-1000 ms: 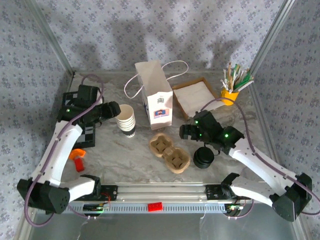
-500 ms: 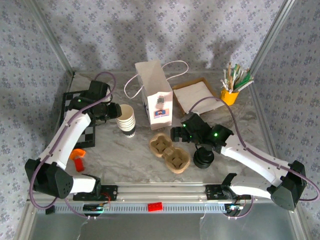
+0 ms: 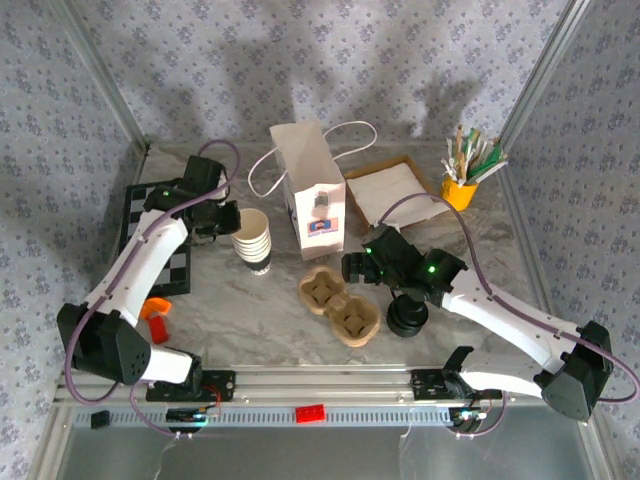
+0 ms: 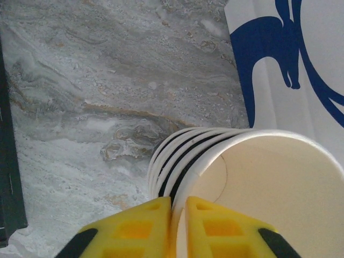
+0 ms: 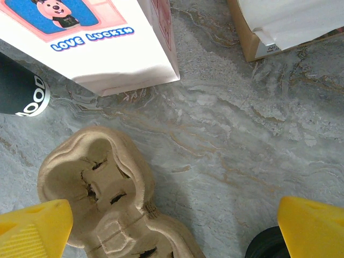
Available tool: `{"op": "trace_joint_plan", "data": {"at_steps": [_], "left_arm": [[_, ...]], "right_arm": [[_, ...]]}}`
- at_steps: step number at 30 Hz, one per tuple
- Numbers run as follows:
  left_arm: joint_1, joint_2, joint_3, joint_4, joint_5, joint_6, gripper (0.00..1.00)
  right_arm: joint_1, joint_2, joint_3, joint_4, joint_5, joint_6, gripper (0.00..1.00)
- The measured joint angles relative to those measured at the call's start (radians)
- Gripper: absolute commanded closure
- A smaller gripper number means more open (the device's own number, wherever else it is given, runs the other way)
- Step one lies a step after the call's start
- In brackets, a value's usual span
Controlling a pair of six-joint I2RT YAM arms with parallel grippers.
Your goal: Pack the takeout coffee
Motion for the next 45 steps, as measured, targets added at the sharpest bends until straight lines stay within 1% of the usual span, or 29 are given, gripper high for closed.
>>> {"op": "trace_joint_plan", "data": {"at_steps": [4, 11, 17, 24, 28, 35, 45], "left_arm": [[0.000, 0.019, 0.016, -0.001, -0.010, 0.009, 0.96], [0.000, 0.060, 0.047, 0.007, -0.041, 0.008, 1.00], [0.015, 0.145, 0.126, 0.026, -0.064, 0.008, 1.00], [0.090, 0.267, 0.246, 0.059, -0.056, 0.008, 1.00], [0.111, 0.321, 0.309, 0.066, -0.053, 0.008, 1.00], [0.140, 0.349, 0.379, 0.055, -0.025, 0.008, 1.00], [0.147, 0.351, 0.448, 0.006, 0.008, 0.008, 1.00]], "right_arm": [[0.001, 0.000, 0.000, 0.000, 0.000, 0.000, 0.00], [0.001, 0.000, 0.000, 0.001, -0.001, 0.000, 0.00], [-0.011, 0.000, 0.000, 0.004, -0.005, 0.000, 0.00], [-0.058, 0.000, 0.002, 0.023, -0.027, -0.001, 0.00], [-0.079, 0.000, 0.010, 0.024, -0.032, -0.005, 0.00], [-0.098, 0.000, 0.017, 0.031, -0.051, -0.008, 0.00], [-0.111, -0.001, 0.032, 0.024, -0.064, -0.013, 0.00]]}}
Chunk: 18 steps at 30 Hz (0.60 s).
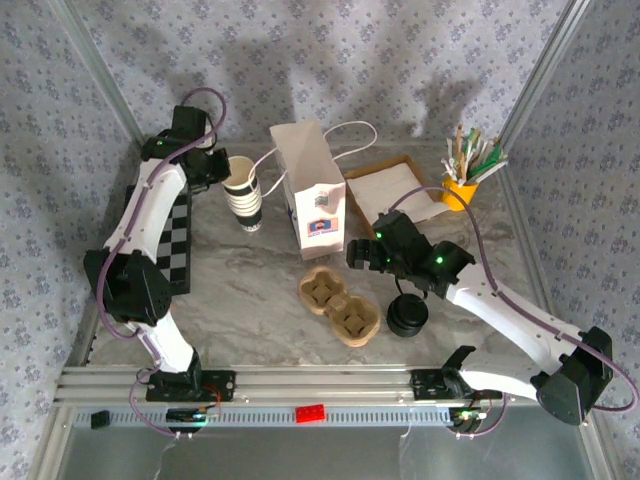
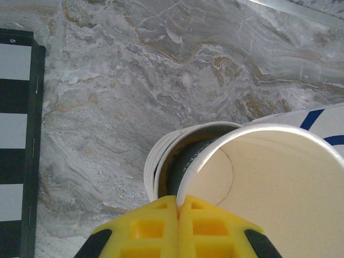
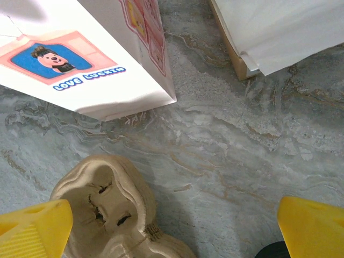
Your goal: Pack the takeout coffee
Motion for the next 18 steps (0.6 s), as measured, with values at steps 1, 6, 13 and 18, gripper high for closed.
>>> {"op": "trace_joint_plan", "data": {"at_steps": [1, 6, 13, 18], "left_arm": [[0.002, 0.000, 0.008, -0.007, 0.004, 0.000, 1.00], [0.008, -0.026, 0.048, -0.064, 0.014, 0.000, 1.00], [0.013, -0.121, 0.107, -0.142, 0.002, 0.005, 1.00], [0.013, -0.180, 0.133, -0.200, -0.007, 0.011, 1.00]], "right_arm": [[-0.002, -0.003, 0.002, -0.001, -0.001, 0.000, 0.00], [-0.018, -0.034, 0.007, -0.024, -0.001, -0.003, 0.00], [-0.036, -0.077, 0.033, -0.073, -0.005, -0.023, 0.00], [-0.044, -0.108, 0.036, -0.113, -0.005, -0.035, 0.00]]}}
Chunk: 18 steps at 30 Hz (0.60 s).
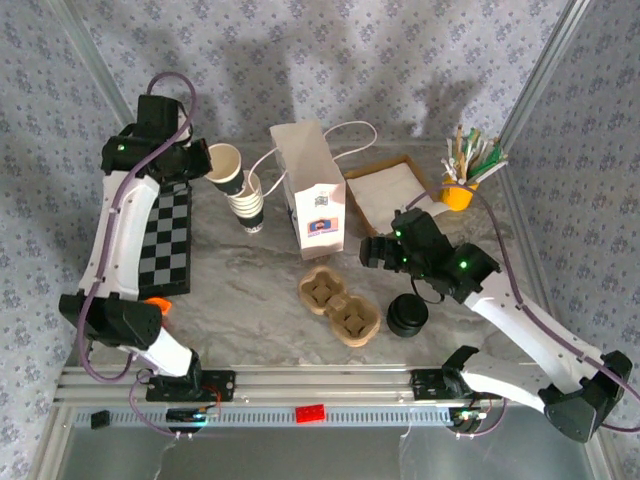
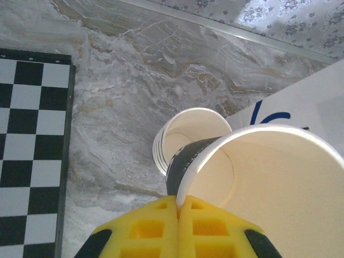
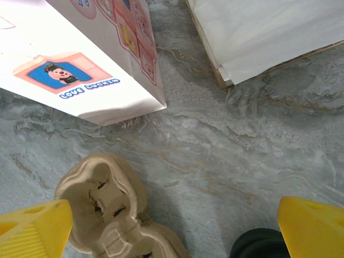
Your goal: Pack the takeout coffee
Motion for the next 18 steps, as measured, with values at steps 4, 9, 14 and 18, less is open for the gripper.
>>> {"op": "trace_joint_plan", "data": {"at_steps": [4, 9, 14, 18], "left_arm": [[0.000, -0.064, 0.017, -0.038, -0.022, 0.006, 1.00], [-0.011, -0.213, -0.040, -0.076, -0.029, 0.007, 1.00], [-0.122, -0.377, -0.143, -0.123, -0.030, -0.021, 1.00], [-0.270, -0.438, -0.192, -0.124, -0.029, -0.084, 1.00]], "right_arm": [[-0.005, -0.036, 0.002, -0.037, -0.003, -0.002, 0.00], [-0.023, -0.075, 0.018, -0.100, -0.004, -0.002, 0.00], [-0.070, -0.102, 0.019, -0.172, -0.015, -0.002, 0.00], [-0.124, -0.113, 0.019, -0.237, -0.026, -0.002, 0.00]]}}
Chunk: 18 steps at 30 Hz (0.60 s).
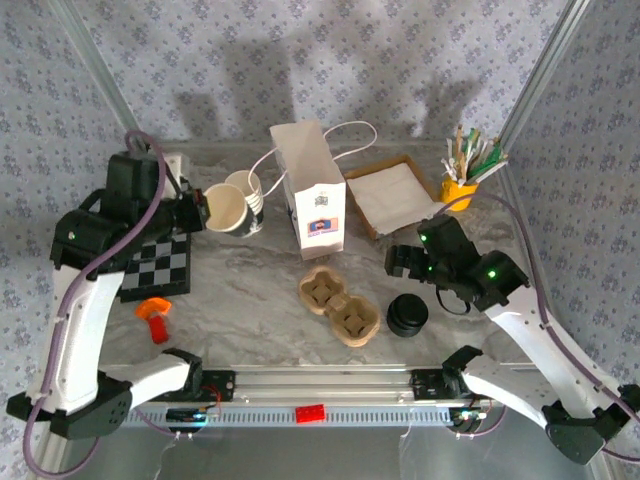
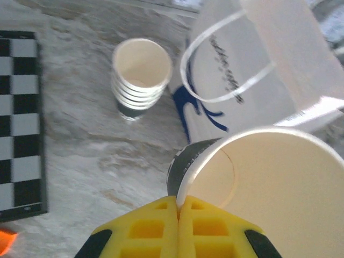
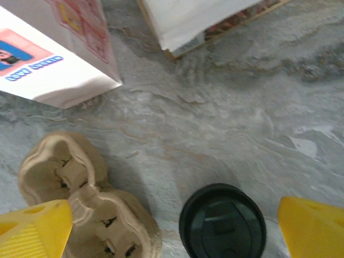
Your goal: Pack the takeout coffee
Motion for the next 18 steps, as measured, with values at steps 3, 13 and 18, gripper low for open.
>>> {"op": "trace_joint_plan", "data": {"at_steps": [3, 13, 18], "left_arm": [[-0.133, -0.008, -0.032, 0.024, -0.007, -0.053, 1.00], [-0.533, 0.217, -0.021, 0.217, -0.093, -0.161, 1.00], [-0.597, 0.427, 0.036, 0.324, -0.093, -0.172, 1.00]], "right_arm": [[-0.062, -0.034, -0.002, -0.032, -0.015, 0.000, 0.01], [-0.338, -0.098, -0.045, -0.087, -0.113, -0.016, 0.00], [-0.521, -0.095, -0.105, -0.067, -0.225, -0.042, 0.00]]}}
